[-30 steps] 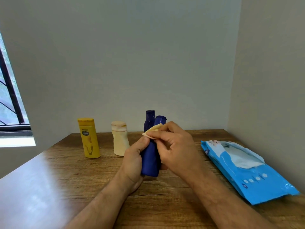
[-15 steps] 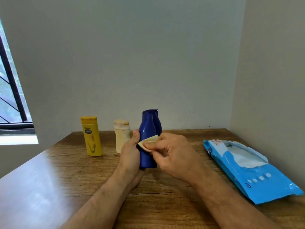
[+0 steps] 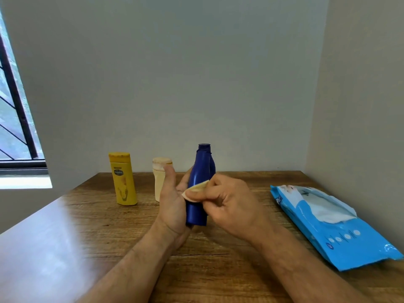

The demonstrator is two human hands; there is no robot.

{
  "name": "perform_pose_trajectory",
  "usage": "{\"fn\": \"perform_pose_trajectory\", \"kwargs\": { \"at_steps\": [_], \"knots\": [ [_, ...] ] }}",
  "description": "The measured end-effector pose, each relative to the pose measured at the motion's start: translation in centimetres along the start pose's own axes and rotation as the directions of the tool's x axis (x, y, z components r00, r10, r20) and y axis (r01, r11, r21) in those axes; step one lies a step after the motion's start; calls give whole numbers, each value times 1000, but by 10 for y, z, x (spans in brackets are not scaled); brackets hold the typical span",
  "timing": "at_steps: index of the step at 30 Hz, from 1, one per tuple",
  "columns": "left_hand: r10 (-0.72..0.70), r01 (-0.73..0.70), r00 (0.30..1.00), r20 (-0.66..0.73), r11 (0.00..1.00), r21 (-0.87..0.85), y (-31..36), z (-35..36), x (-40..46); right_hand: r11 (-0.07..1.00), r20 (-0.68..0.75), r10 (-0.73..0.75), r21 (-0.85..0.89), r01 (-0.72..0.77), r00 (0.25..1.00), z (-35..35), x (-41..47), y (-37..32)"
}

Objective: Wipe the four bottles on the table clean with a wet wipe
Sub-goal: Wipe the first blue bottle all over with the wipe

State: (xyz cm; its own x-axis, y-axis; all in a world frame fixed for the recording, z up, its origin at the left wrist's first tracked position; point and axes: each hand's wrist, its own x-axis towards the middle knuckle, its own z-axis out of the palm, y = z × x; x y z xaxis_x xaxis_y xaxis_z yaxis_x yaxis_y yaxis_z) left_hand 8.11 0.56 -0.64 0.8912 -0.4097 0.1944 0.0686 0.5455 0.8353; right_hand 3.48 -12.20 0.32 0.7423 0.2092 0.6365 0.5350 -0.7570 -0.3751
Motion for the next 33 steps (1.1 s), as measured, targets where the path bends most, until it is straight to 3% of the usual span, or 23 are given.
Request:
{"fn": "perform_pose_trajectory", "kwargs": {
  "at_steps": [3,10,12,17,21,25,28,30,33],
  "knots": [
    [8,-9,1000,7,1000,18,-1,-2,1,1000,33,-11,-24,12,999,0,0,-1],
    [-17,0,997,72,973,229,-12,6,-1,990,-274,138,17,-139,952,-8,1,6],
    [-5,-5,998,60,985,172,-11,7,-1,994,-227,110,19,-108,968,-9,0,6],
    [21,-26,995,-99,998,-53,-3,2,4,1000,106,13,-26,-10,994,2,1,-3],
    [-22,5,985,-170,995,-97,-1,3,4,995,73,14,96,-21,997,4,3,3],
    [-56,53,985,-163,998,-23,-3,9,-2,999,-79,30,-19,-32,996,-2,0,3],
    [-68,72,986,-153,997,24,-3,12,-5,995,-171,96,56,-87,981,-5,1,4],
    [-84,84,983,-165,996,-11,0,13,-6,996,-118,85,42,-81,989,-5,0,2],
    [-75,53,969,-237,994,-96,5,12,-3,998,84,51,35,-54,995,-4,0,-2]
  ]
}}
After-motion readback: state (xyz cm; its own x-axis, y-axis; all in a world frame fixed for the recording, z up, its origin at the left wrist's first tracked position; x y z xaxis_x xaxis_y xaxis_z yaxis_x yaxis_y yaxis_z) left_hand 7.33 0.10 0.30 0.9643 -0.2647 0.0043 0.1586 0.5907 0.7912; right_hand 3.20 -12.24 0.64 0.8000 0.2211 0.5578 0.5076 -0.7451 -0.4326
